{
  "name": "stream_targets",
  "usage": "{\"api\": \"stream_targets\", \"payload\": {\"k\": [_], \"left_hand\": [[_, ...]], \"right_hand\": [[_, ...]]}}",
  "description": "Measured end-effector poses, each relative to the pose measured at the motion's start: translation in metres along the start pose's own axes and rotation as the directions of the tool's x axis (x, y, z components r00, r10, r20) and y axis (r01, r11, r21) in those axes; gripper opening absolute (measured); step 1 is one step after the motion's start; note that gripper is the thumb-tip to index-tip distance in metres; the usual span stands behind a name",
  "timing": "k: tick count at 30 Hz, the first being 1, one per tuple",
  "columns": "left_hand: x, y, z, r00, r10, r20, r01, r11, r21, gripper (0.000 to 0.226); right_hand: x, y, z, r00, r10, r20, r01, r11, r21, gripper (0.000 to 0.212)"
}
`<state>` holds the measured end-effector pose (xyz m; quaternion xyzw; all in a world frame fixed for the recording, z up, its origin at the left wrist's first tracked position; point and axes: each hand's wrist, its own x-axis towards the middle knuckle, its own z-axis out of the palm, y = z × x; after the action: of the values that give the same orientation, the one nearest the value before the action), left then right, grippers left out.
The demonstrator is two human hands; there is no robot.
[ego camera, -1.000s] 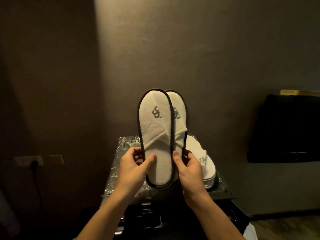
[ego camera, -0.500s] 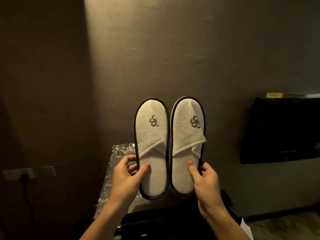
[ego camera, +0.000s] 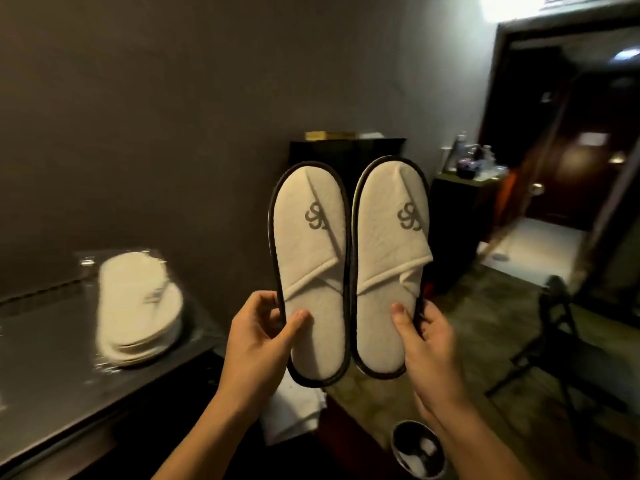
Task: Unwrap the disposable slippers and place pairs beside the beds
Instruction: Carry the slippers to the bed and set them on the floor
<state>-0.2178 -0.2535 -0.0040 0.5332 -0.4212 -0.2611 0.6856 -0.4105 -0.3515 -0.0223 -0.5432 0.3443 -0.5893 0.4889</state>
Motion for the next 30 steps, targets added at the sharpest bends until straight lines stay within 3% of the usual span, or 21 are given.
{"api": "stream_targets", "payload": {"k": [5, 8, 13, 25, 30], "left_hand": [[-0.008, -0.017, 0.147, 0.979, -0.052, 0.2, 0.053, 0.999, -0.002, 0.031], [-0.02, -0.027, 0.23, 0.957, -0.047, 0.285, 0.049, 0.999, 0.001, 0.026], [-0.051, -0.041, 0.384, 0.877, -0.11, 0.468, 0.126, 0.992, -0.003, 0.025], [-0.113, -0.091, 0.693, 0.528, -0.121, 0.841, 0.216, 0.976, 0.004, 0.03], [-0.115, -0.112, 0.833, 0.341, -0.074, 0.937, 0.212, 0.977, 0.0, 0.021]], "right_hand": [[0.013, -0.009, -0.149, 0.98, -0.008, -0.201, -0.016, 0.993, -0.118, 0.007], [0.017, -0.022, -0.231, 0.963, -0.016, -0.27, -0.031, 0.985, -0.17, 0.006], [0.014, -0.042, -0.373, 0.879, -0.055, -0.473, -0.062, 0.971, -0.229, 0.011], [0.002, -0.044, -0.633, 0.558, -0.1, -0.824, -0.189, 0.951, -0.243, 0.004], [0.027, -0.036, -0.724, 0.364, -0.138, -0.921, -0.223, 0.948, -0.229, 0.009]]}}
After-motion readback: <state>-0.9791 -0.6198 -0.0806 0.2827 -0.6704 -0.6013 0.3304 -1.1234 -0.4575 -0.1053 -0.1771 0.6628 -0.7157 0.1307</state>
